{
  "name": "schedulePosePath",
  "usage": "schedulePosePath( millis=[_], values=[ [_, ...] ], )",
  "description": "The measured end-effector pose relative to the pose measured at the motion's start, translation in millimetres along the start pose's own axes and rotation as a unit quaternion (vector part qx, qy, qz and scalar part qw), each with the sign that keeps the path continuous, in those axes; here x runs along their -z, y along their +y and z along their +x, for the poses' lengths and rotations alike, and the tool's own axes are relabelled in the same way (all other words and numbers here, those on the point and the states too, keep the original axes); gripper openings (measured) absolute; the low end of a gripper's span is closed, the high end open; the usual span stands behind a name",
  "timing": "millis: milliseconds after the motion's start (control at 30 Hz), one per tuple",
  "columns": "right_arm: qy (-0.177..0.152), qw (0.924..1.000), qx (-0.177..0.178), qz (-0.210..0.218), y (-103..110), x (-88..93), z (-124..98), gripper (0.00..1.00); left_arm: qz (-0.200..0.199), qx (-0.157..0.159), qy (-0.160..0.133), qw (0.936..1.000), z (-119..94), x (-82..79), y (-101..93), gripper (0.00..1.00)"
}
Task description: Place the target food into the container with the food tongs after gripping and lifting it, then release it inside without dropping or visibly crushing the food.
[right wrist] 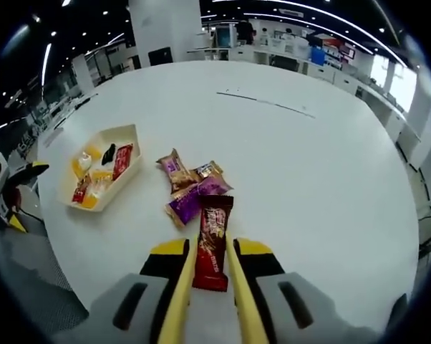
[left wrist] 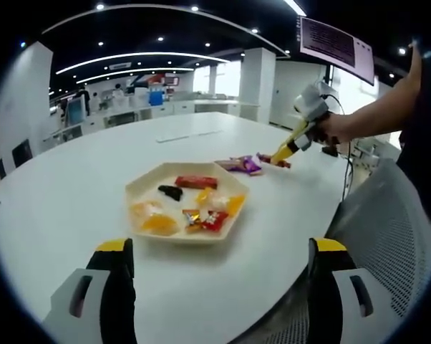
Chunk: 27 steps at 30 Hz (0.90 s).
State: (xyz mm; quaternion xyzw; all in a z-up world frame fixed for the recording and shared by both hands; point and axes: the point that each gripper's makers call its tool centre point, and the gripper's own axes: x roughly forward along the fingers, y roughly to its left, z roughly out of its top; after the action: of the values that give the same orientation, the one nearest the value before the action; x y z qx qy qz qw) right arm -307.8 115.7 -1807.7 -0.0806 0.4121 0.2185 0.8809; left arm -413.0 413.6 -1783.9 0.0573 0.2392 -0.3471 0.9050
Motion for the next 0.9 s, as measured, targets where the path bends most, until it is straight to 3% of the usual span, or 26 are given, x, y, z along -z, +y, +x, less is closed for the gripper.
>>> schedulePosePath(
  millis=[467,900],
  values=[
    [-0.011,0.9998,0.003,-0.018,-7,-20.0,-14,0.23,-0.002,0.005,-0.005,1.0000,0,-1.6,-1.3,1.00],
    [-0.025,0.9990,-0.003,-0.036,5,-50.0,-14,0.23,0.003,0.002,-0.009,0.9999,0,-2.6,-0.2,1.00]
  ],
)
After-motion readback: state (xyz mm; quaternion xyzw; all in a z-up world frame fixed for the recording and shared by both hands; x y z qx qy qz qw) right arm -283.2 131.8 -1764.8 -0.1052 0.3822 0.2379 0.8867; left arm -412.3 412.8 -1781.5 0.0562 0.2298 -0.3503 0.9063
